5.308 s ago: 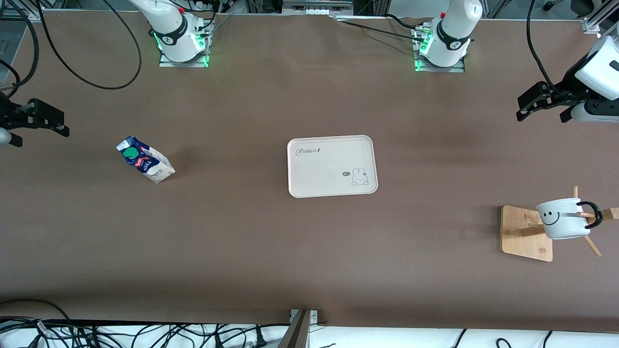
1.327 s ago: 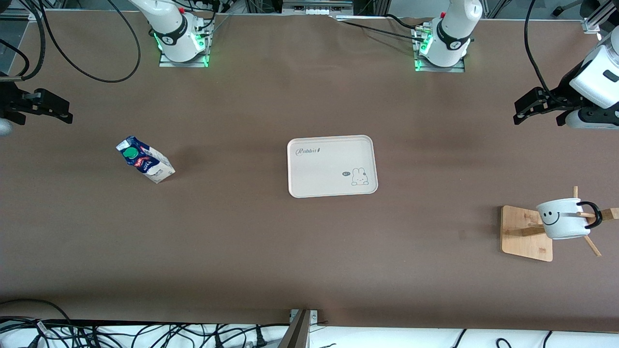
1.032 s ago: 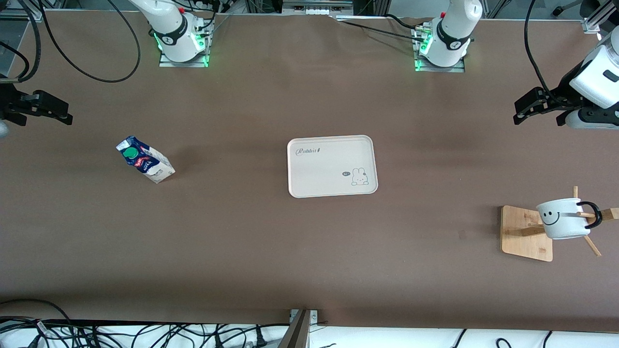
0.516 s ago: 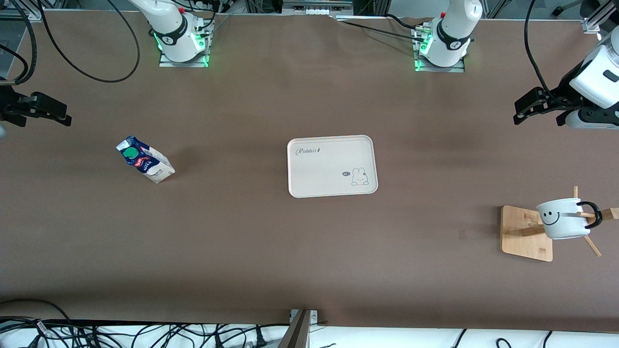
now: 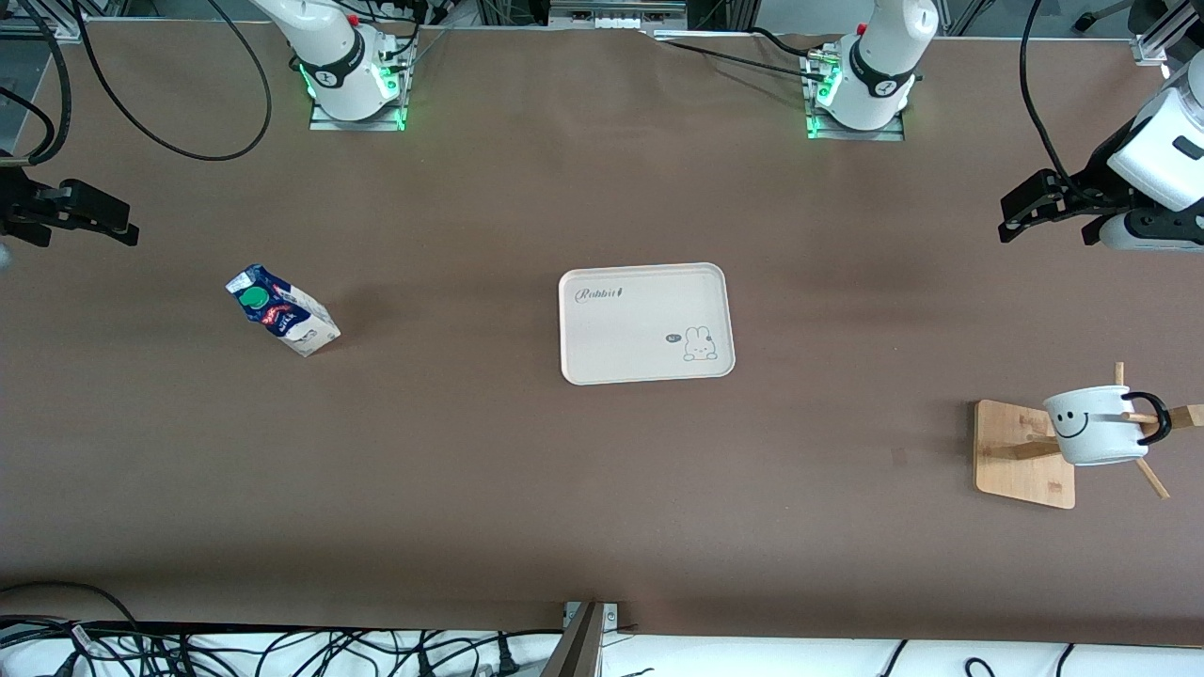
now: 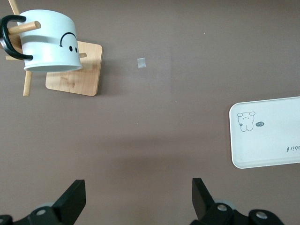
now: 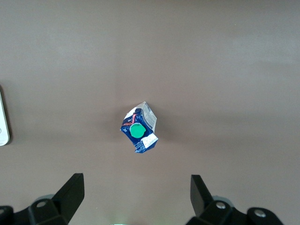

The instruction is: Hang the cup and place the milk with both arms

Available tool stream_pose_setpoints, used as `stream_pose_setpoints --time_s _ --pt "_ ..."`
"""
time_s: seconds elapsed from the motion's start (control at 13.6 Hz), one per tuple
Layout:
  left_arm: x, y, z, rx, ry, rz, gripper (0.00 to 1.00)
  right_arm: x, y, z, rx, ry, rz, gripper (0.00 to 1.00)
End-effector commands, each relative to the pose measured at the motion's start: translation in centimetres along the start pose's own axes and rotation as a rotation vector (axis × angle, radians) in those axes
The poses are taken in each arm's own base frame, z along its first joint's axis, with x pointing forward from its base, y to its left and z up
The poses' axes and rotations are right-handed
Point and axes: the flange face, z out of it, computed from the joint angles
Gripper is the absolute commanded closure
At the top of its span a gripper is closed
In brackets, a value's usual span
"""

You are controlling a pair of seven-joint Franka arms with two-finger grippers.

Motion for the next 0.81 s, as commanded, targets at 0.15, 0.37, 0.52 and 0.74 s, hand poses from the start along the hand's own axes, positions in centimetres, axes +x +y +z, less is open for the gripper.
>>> stream_pose_setpoints --time_s 0.15,0.37,0.52,0.74 --pt "0.34 0.03 -0.63 0.009 -0.001 0.018 0.0 0.0 0.37 -0.09 0.019 0.011 0.004 0.0" --pt "0.34 0.03 -0.63 0.009 -0.001 0.014 0.0 0.24 0.43 0.34 0.02 0.003 0.007 0.0" --pt "0.34 0.04 -0.63 0.008 -0.001 0.017 0.0 0.23 0.37 0.35 0.019 0.001 0.004 0.0" --pt "0.34 0.04 -0.63 0.008 -0.001 0.018 0.0 0.24 0.45 0.34 0.019 0.003 0.007 0.0"
